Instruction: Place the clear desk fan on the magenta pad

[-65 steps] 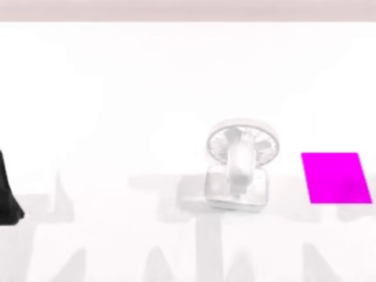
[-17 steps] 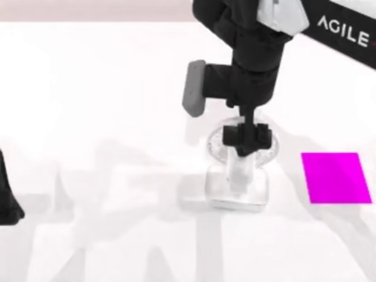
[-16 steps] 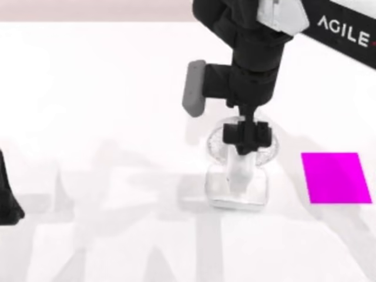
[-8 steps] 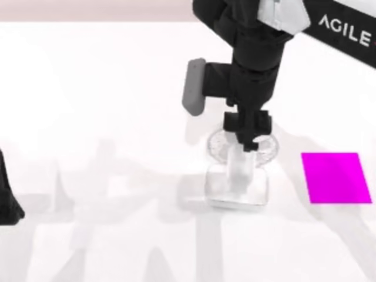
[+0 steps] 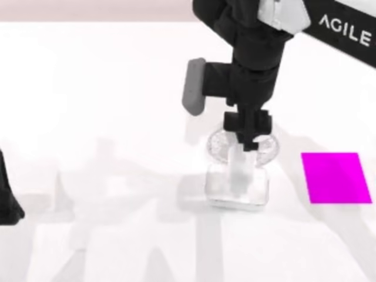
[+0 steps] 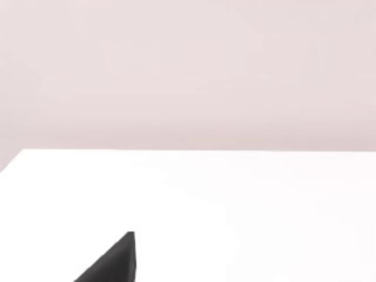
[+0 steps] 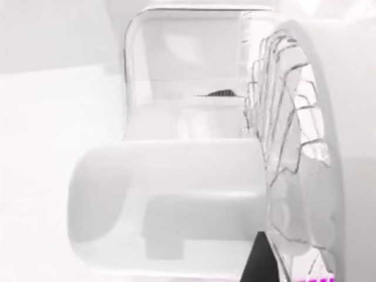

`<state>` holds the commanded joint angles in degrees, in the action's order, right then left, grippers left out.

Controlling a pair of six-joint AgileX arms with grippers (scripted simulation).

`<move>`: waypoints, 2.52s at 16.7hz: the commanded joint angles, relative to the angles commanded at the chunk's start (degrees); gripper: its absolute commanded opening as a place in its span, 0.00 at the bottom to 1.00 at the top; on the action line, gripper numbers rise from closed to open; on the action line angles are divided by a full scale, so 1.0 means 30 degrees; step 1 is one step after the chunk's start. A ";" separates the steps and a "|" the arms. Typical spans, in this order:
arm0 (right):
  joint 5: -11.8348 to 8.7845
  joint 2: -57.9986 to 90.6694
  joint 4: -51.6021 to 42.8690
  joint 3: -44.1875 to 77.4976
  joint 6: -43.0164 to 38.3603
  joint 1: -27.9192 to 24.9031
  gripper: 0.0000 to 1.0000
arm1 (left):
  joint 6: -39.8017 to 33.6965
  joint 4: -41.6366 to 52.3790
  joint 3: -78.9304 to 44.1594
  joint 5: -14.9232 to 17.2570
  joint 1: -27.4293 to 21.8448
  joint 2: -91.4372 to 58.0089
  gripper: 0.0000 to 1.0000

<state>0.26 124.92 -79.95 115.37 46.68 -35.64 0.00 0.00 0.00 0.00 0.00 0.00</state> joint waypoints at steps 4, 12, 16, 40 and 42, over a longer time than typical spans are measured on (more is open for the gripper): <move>0.0003 0.0449 -0.1829 0.2264 -0.0030 -0.0015 0.00 | 0.0000 0.0000 0.0000 0.0000 0.0000 0.0000 1.00; 0.0009 0.0971 -0.4411 0.5393 0.0018 -0.0147 0.00 | 0.0000 0.0000 0.0000 0.0000 0.0000 0.0000 1.00; 0.0112 0.0842 -0.4228 0.5234 -0.0572 -0.0015 0.00 | 0.0000 0.0000 0.0000 0.0000 0.0000 0.0000 1.00; 0.1111 -0.6536 0.0499 -0.4273 -4.4801 0.5742 0.00 | 0.0000 0.0000 0.0000 0.0000 0.0000 0.0000 1.00; 0.0863 -0.6903 0.0147 -0.5484 -4.7160 0.6172 0.00 | 0.0000 0.0000 0.0000 0.0000 0.0000 0.0000 1.00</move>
<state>2.85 104.21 -79.51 98.92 -94.80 -17.12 0.00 0.00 0.00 0.00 0.00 0.00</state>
